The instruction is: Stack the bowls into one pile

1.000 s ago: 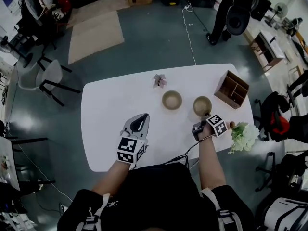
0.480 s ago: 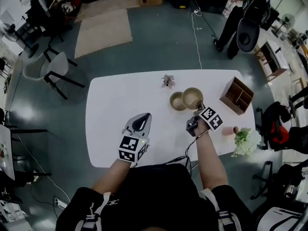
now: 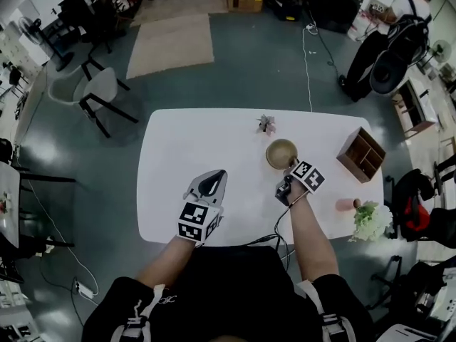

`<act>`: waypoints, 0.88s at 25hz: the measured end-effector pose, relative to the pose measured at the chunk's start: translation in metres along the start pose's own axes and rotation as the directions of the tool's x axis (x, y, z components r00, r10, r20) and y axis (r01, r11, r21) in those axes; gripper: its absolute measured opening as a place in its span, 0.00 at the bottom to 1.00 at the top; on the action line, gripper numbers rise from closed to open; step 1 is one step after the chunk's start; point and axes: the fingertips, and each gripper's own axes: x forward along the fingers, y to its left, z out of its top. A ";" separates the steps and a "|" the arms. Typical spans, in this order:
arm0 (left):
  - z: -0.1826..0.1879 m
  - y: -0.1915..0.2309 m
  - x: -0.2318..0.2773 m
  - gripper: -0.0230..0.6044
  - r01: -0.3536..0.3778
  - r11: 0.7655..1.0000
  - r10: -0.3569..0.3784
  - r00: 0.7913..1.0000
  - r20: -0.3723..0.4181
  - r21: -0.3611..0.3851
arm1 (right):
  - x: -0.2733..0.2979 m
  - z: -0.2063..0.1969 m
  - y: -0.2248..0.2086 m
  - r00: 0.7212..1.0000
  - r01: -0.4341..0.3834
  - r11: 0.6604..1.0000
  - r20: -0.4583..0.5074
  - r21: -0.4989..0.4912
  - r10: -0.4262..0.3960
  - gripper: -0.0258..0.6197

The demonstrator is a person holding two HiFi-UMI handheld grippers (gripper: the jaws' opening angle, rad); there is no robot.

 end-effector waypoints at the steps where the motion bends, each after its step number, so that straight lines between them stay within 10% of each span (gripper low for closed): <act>1: 0.000 0.002 -0.002 0.06 -0.005 1.000 0.005 1.000 0.001 -0.001 | 0.001 -0.003 -0.001 1.000 0.011 1.000 -0.005 -0.012 -0.011 0.14; 11: 0.000 0.012 -0.018 0.06 -0.023 1.000 0.023 1.000 0.006 -0.007 | -0.003 0.003 0.013 0.989 0.123 0.925 0.123 -0.360 -0.084 0.32; 15: 0.006 0.013 -0.018 0.06 -0.022 1.000 0.022 1.000 0.022 -0.005 | -0.025 0.021 0.047 0.971 0.077 0.882 0.235 -0.465 0.039 0.30; 22: 0.027 0.006 -0.013 0.06 -0.027 0.999 0.025 0.997 0.078 0.018 | -0.144 0.074 0.144 0.820 -0.046 0.798 0.433 -0.601 0.373 0.23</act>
